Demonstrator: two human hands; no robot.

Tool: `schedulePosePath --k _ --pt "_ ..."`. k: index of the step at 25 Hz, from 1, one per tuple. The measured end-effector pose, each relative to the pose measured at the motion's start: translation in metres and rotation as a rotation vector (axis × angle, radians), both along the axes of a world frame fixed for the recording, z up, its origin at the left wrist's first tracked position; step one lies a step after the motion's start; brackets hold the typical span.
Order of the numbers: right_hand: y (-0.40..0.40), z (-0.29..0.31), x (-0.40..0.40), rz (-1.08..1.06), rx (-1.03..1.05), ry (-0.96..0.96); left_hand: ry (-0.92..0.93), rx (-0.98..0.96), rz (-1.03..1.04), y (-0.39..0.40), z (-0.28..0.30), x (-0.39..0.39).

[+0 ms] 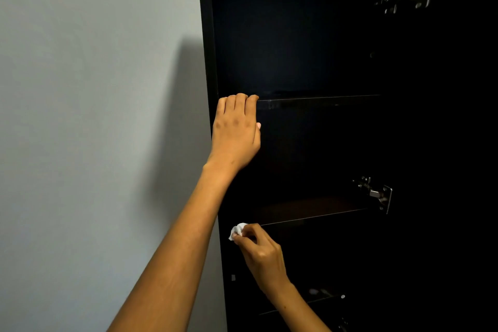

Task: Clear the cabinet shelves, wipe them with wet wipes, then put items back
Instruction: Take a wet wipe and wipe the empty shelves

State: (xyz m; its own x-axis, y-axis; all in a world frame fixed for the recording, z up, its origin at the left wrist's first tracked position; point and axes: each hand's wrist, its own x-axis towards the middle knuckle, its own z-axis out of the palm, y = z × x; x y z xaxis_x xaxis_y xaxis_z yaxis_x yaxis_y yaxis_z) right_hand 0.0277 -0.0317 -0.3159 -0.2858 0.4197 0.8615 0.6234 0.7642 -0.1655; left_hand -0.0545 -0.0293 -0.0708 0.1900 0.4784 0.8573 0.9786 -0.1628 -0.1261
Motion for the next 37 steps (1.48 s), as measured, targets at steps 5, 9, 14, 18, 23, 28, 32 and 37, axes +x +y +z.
schedulePosePath --k 5,9,14,18,23,28,32,37 --pt "0.012 -0.002 0.055 -0.081 -0.021 0.105 -0.012 0.026 0.001 0.001 -0.001 -0.001" --pt "0.022 -0.002 0.111 -0.228 -0.067 0.161 -0.011 0.025 0.006 0.003 -0.002 0.0" --pt "0.029 0.002 0.169 -0.428 -0.083 0.3 -0.016 0.021 0.003 0.002 -0.002 0.001" --pt "0.036 0.006 0.192 -0.569 -0.141 0.395 -0.009 0.018 -0.002 0.004 -0.002 0.0" --pt "0.036 0.009 0.191 -0.639 -0.253 0.366 0.007 -0.013 -0.008 0.003 -0.002 -0.001" --pt "0.029 0.021 0.192 -0.603 -0.344 0.366 -0.009 -0.059 -0.066 -0.005 -0.005 0.001" --pt "0.016 0.015 0.182 -0.513 -0.345 0.348 0.016 -0.068 -0.134 -0.027 -0.068 0.009" --pt "0.006 -0.013 0.146 -0.378 -0.401 0.321 0.032 -0.341 -0.138 -0.036 -0.19 -0.002"
